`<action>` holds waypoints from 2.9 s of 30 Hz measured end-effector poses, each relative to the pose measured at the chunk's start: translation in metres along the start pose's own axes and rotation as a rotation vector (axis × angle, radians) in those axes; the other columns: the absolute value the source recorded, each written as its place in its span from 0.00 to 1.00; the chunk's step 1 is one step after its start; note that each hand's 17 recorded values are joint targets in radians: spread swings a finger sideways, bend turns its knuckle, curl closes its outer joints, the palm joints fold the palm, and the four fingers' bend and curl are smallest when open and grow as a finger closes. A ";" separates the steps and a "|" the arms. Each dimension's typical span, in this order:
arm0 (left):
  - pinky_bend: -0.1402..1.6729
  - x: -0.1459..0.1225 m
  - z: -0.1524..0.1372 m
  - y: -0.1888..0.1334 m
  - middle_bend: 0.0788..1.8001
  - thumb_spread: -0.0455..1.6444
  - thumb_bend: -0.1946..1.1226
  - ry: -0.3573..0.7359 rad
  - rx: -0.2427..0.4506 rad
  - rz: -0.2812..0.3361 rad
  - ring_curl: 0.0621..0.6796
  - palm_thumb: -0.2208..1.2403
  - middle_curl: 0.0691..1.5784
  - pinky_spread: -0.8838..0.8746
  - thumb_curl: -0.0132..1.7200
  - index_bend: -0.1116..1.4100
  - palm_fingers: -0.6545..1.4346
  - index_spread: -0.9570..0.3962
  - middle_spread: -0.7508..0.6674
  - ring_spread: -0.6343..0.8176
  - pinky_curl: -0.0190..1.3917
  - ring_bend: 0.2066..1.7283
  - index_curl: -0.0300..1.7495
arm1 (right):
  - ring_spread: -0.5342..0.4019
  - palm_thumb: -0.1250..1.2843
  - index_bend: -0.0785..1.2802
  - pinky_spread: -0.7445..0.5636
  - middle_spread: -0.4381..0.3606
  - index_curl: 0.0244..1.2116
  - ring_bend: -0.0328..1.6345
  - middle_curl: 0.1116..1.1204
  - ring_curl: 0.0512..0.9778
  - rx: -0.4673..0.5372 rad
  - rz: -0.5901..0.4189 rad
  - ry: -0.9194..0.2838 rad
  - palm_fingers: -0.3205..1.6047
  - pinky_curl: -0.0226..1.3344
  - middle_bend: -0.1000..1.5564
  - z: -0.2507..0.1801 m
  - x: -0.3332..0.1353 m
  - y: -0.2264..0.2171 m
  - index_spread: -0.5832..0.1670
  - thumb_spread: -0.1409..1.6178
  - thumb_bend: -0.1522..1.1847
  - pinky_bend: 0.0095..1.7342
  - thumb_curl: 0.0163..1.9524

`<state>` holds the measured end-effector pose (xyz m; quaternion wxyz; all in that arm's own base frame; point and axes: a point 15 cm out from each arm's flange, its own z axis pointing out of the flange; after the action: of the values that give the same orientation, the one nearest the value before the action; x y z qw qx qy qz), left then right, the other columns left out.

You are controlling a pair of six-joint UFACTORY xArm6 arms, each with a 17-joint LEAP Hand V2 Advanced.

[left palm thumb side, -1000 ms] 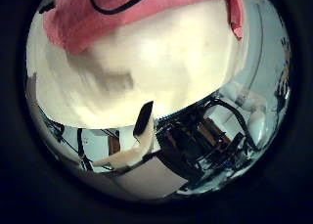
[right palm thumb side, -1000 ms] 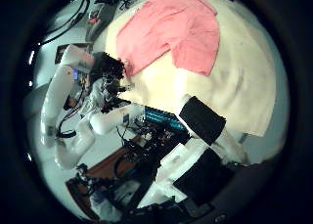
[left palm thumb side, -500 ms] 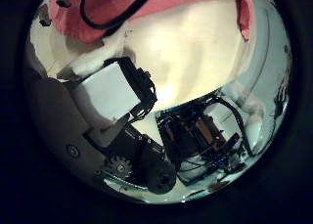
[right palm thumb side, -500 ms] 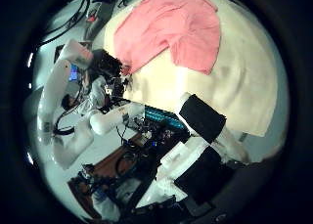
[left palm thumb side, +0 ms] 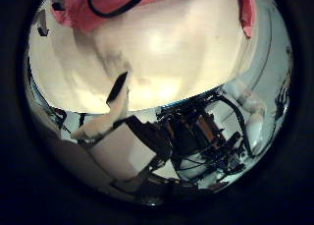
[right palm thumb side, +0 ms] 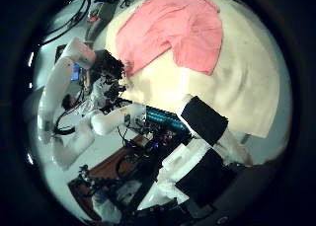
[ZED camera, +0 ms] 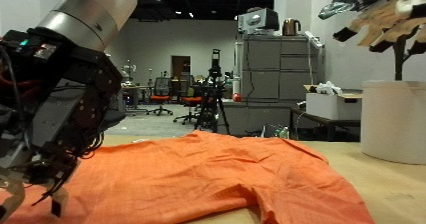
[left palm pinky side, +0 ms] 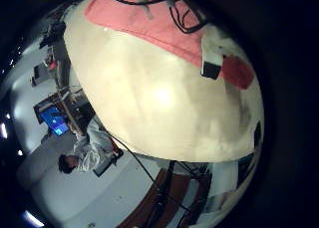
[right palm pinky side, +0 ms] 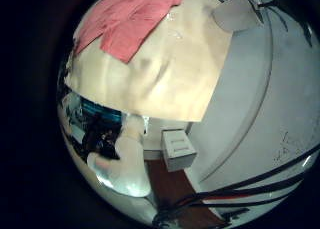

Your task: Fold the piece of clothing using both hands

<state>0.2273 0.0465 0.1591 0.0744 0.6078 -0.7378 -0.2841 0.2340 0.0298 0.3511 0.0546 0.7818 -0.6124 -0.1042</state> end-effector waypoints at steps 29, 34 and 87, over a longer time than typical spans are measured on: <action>0.62 0.002 0.013 -0.013 0.52 0.59 0.13 0.006 -0.030 -0.011 0.63 0.55 0.42 0.11 0.20 0.41 0.90 0.36 0.21 0.10 0.33 0.62 0.33 | 0.77 0.53 0.18 0.87 0.61 0.22 0.26 0.24 0.17 -0.002 0.001 0.003 0.33 0.23 0.20 0.000 0.001 0.001 0.35 0.82 0.10 0.16 0.14; 0.67 0.002 0.010 -0.009 0.55 0.61 0.14 0.012 -0.056 0.002 0.69 0.60 0.45 0.12 0.21 0.47 0.88 0.31 0.20 0.11 0.37 0.67 0.38 | 0.77 0.53 0.18 0.87 0.58 0.22 0.26 0.24 0.18 -0.004 0.003 0.010 0.33 0.23 0.20 0.000 0.003 0.001 0.35 0.82 0.10 0.15 0.14; 0.75 -0.020 -0.024 -0.007 0.63 0.55 0.13 0.044 -0.001 0.016 0.74 0.71 0.50 0.17 0.41 0.44 0.86 0.18 0.22 0.15 0.42 0.74 0.65 | 0.72 0.53 0.19 0.71 0.56 0.24 0.23 0.21 0.17 -0.235 -0.348 0.307 0.23 0.22 0.17 0.182 0.019 -0.123 0.34 0.62 0.09 0.21 0.17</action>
<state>0.2488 0.0570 0.1799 0.0930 0.6078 -0.7408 -0.2704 0.3135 0.0489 0.1463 0.2185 0.8704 -0.4367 -0.0625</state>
